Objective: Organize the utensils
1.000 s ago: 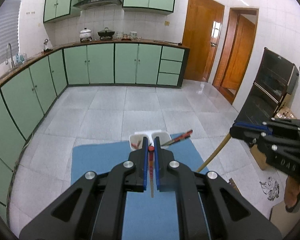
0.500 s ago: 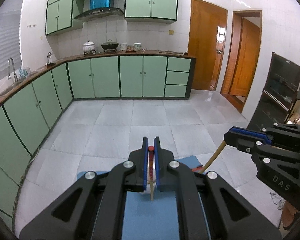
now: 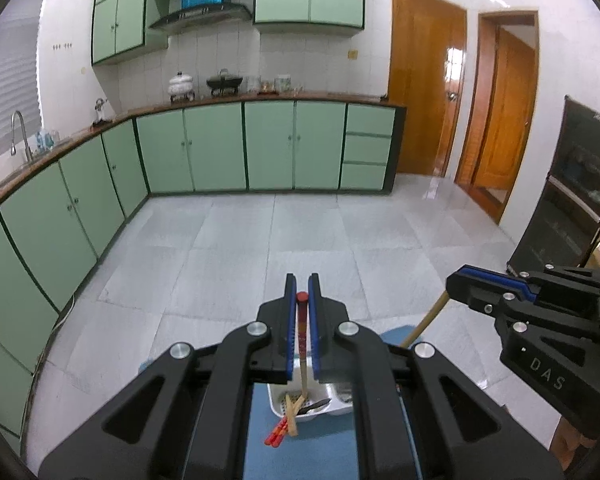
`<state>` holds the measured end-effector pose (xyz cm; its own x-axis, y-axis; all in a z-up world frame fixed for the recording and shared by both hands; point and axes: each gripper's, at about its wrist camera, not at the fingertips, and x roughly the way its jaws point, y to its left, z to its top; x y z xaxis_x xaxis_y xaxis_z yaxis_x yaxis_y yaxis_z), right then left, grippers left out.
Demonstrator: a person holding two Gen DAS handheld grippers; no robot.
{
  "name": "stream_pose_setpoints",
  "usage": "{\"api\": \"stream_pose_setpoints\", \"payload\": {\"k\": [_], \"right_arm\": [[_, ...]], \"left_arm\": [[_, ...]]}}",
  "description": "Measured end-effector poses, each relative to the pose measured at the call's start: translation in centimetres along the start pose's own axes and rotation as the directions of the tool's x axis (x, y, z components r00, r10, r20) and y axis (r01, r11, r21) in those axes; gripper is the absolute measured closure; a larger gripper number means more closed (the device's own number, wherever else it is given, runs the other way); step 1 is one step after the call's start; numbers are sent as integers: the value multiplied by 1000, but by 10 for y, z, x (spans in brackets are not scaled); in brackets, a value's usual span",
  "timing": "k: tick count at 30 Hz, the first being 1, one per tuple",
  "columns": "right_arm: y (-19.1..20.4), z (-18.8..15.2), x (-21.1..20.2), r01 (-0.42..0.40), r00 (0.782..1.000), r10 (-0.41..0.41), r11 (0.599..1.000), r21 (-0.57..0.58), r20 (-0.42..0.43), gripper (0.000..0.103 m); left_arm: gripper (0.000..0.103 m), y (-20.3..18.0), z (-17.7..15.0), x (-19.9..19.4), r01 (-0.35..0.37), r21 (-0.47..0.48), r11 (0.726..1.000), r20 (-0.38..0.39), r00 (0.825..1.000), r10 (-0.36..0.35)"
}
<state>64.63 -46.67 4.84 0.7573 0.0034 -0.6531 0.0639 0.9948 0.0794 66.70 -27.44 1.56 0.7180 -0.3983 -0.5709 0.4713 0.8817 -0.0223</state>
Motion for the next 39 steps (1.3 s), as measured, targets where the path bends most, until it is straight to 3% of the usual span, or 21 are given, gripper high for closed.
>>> {"api": "stream_pose_setpoints", "payload": {"k": [4, 7, 10, 16, 20, 21, 24, 27, 33, 39], "right_arm": [[-2, -17, 23, -5, 999, 5, 1000, -2, -37, 92], [-7, -27, 25, 9, 999, -9, 1000, 3, -34, 84], [-15, -30, 20, 19, 999, -18, 1000, 12, -28, 83], [-28, -38, -15, 15, 1000, -16, 999, 44, 25, 76], [-32, -53, -43, 30, 997, -33, 999, 45, 74, 57], [-32, -60, -53, 37, 995, -41, 998, 52, 91, 48], [-27, -85, -80, 82, 986, -90, 995, 64, 140, 20], [-20, -120, -101, 85, 980, -97, 994, 75, 173, 10], [-1, -199, -127, 90, 976, -104, 993, 79, 190, 6], [20, -265, -152, 118, 976, -135, 987, 107, 172, 6]], "left_arm": [[94, 12, -19, 22, -12, -18, 1000, -43, 999, 11], [70, 22, -26, 22, -28, -31, 999, -44, 999, 26], [67, 33, -28, 17, -35, -46, 998, -48, 998, 32], [39, 49, -33, -17, -72, -47, 996, -22, 997, 71], [25, 59, -47, -41, -114, -35, 993, -25, 993, 114], [24, 61, -52, -48, -125, -34, 992, -25, 992, 125], [18, 65, -79, -75, -139, -35, 990, -20, 990, 139], [12, 66, -110, -100, -146, -28, 989, -22, 989, 146], [7, 65, -181, -154, -154, -42, 987, 7, 988, 155], [7, 53, -260, -207, -184, -59, 981, -15, 983, 184]]}}
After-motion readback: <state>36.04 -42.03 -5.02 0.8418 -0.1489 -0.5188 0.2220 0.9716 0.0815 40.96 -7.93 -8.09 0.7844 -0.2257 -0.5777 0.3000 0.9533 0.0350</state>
